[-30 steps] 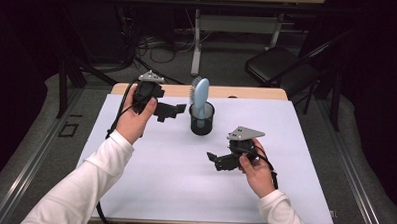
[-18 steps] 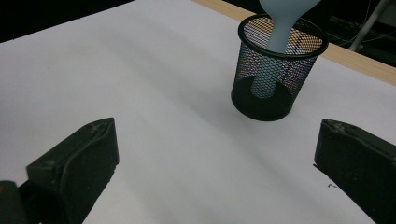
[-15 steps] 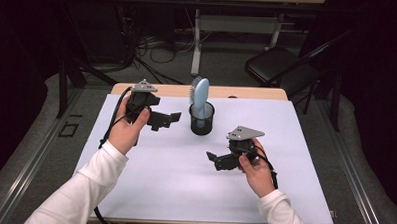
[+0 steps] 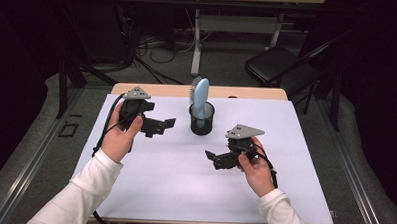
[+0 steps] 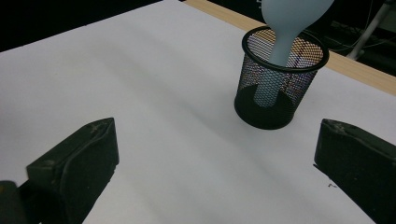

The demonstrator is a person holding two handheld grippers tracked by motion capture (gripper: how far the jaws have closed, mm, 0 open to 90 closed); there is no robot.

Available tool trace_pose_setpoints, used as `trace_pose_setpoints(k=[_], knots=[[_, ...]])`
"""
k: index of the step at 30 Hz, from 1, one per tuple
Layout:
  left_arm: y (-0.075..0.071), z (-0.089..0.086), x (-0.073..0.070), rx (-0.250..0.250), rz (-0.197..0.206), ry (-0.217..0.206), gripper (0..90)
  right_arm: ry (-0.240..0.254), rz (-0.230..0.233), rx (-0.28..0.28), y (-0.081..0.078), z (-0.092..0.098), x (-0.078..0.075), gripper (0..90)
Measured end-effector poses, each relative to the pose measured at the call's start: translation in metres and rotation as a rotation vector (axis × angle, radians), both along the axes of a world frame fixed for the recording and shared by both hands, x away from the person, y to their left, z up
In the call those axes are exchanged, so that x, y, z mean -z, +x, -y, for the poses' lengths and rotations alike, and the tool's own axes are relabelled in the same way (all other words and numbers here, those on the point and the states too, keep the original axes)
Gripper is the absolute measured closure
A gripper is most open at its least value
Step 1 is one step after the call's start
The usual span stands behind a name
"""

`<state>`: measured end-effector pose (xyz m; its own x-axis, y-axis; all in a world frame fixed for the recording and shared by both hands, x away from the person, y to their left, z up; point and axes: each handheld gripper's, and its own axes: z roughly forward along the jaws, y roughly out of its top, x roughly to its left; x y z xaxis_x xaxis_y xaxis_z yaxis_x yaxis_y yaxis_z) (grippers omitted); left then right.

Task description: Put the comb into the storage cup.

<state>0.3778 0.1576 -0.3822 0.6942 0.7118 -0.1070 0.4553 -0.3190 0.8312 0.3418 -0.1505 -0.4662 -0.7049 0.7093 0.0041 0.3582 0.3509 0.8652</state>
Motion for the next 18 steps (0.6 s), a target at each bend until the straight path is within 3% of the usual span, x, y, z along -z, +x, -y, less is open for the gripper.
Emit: trace_pose_setpoints(k=[18], knots=[[-0.016,-0.016,0.006,-0.002,0.006,-0.017,6.4,-0.025,0.001,0.036,-0.012,0.025,-0.006,0.0]])
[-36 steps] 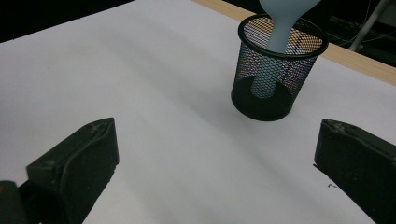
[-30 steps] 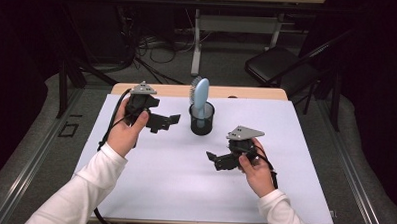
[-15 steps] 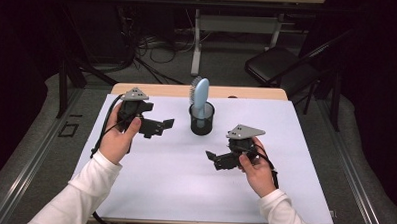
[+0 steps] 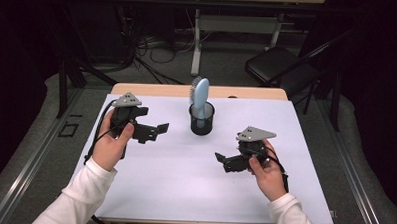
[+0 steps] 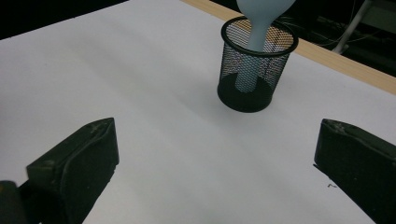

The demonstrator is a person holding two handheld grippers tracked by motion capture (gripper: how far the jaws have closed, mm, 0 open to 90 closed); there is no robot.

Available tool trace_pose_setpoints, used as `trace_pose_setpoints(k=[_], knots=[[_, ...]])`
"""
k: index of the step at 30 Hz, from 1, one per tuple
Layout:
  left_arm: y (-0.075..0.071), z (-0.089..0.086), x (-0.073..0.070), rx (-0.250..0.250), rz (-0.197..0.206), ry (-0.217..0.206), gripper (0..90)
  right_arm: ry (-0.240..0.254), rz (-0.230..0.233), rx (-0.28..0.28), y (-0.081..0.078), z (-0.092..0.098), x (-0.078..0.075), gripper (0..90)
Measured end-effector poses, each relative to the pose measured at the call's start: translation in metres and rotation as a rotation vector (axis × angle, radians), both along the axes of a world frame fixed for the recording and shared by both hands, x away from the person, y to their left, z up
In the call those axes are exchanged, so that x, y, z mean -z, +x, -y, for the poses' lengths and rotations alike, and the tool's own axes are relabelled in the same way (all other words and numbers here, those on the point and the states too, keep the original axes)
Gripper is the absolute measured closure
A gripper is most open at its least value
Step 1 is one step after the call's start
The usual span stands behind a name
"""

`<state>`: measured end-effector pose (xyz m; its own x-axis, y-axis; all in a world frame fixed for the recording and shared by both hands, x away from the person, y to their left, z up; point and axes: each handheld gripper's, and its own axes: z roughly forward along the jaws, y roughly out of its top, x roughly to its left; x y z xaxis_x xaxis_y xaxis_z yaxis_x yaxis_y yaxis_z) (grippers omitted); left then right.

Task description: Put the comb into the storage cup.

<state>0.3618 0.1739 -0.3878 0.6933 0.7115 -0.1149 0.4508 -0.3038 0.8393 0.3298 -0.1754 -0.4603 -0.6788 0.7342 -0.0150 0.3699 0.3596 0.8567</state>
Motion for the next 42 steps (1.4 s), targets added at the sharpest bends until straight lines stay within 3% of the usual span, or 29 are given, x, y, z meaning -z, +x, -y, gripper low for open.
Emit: trace_pose_setpoints(k=[12,29,35,42], knots=[[-0.011,-0.012,0.006,-0.005,-0.014,0.007,6.6,0.009,0.0,0.035,-0.008,0.019,0.001,0.0],[-0.018,-0.032,0.029,-0.052,-0.019,-0.031,7.0,0.03,-0.024,0.091,-0.014,0.045,0.012,0.0],[-0.02,-0.036,0.039,-0.056,-0.011,-0.057,7.2,0.032,-0.025,0.099,-0.016,0.048,0.014,0.0],[-0.022,-0.043,0.049,-0.058,-0.013,-0.06,7.9,0.033,-0.027,0.106,-0.017,0.051,0.017,0.0]])
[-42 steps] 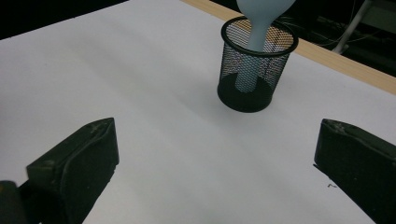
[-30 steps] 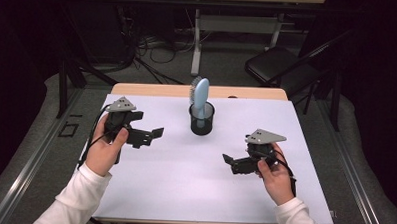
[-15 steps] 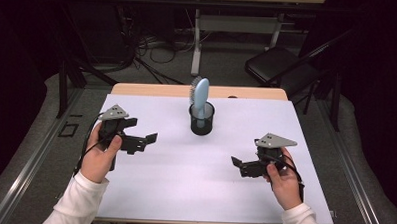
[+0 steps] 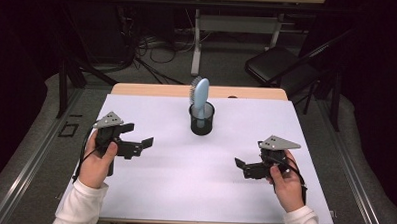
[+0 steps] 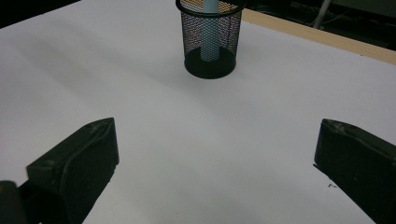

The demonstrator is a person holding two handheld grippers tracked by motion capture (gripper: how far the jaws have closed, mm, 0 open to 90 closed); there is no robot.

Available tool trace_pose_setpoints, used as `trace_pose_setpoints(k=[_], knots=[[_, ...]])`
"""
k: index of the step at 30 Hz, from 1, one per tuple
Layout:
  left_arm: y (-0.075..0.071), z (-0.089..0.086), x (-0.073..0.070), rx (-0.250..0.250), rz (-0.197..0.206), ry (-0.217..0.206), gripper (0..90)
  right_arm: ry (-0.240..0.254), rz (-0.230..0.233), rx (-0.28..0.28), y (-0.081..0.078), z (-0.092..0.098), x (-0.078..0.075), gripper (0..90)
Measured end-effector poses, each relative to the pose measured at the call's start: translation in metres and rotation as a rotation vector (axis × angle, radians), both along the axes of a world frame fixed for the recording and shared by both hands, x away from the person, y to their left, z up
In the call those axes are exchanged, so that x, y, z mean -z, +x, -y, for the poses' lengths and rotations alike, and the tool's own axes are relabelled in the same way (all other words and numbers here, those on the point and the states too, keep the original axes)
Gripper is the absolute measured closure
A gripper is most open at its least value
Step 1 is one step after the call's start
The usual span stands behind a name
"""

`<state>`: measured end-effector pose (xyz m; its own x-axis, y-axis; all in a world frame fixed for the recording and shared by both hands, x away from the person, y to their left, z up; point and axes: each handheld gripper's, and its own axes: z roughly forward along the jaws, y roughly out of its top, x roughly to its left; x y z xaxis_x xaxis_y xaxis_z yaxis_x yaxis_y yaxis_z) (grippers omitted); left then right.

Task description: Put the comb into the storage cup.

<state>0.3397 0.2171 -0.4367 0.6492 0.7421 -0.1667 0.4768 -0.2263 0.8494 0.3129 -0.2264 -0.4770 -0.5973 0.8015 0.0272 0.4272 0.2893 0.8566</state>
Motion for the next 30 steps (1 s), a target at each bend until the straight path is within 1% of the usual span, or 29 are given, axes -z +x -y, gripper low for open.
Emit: trace_pose_setpoints(k=[6,8,11,13,18,19,25,30], knots=[[-0.002,-0.004,0.008,-0.012,-0.002,0.001,8.0,-0.004,-0.004,-0.002,-0.002,0.0,0.002,0.0],[-0.002,-0.006,0.01,-0.013,-0.002,-0.002,8.0,-0.005,0.003,-0.002,-0.003,0.0,0.003,0.0],[-0.003,-0.007,0.013,-0.013,0.003,-0.007,8.0,-0.006,-0.004,0.003,-0.003,0.001,0.004,0.0],[-0.003,-0.008,0.014,-0.013,0.013,-0.014,8.0,-0.009,-0.001,0.004,-0.003,0.001,0.005,0.0],[-0.005,-0.009,0.016,-0.013,0.021,-0.011,7.8,-0.008,-0.006,0.015,-0.004,0.004,0.006,0.0],[-0.005,-0.01,0.017,-0.01,0.022,-0.006,7.8,-0.01,-0.003,0.017,-0.004,0.004,0.007,0.0],[-0.007,-0.011,0.022,-0.01,0.024,-0.009,7.7,-0.008,-0.007,0.022,-0.005,0.005,0.01,0.0],[-0.007,-0.015,0.026,-0.019,0.028,-0.021,7.7,-0.009,-0.002,0.021,-0.006,0.005,0.011,0.0]])
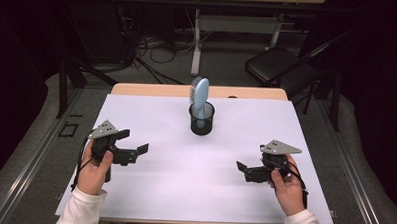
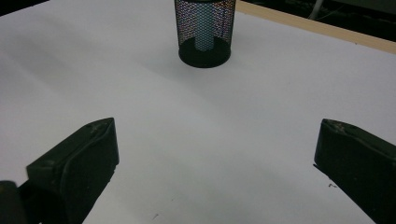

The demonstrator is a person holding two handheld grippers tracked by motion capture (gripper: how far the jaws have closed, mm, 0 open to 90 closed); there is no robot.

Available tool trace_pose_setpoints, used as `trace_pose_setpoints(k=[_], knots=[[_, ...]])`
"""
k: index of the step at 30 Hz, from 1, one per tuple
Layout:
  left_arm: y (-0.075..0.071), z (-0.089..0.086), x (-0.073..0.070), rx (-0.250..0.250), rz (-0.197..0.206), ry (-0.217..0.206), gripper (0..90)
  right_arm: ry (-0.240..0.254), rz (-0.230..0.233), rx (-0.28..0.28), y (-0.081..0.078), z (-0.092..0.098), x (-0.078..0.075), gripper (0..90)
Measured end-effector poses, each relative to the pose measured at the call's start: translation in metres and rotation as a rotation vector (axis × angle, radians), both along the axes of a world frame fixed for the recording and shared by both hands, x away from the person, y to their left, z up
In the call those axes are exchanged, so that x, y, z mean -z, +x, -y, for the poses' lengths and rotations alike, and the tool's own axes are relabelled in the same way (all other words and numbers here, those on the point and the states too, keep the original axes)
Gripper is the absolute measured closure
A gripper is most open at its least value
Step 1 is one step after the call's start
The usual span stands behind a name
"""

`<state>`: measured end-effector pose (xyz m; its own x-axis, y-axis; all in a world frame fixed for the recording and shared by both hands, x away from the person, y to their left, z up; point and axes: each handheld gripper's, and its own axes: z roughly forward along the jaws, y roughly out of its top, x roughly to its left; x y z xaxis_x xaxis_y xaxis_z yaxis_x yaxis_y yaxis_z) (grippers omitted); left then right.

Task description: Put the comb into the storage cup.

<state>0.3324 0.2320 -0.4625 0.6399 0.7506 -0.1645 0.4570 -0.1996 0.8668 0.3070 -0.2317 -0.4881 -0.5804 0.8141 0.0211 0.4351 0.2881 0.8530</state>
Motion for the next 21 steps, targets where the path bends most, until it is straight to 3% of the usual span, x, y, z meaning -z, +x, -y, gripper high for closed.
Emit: trace_pose_setpoints(k=[12,21], knots=[[0.004,-0.009,0.015,-0.036,-0.013,-0.01,7.9,0.012,-0.002,0.022,0.0,0.007,0.007,0.0],[0.008,-0.012,0.029,-0.073,-0.007,0.016,8.5,0.013,-0.025,0.059,0.005,0.016,0.02,0.0]])
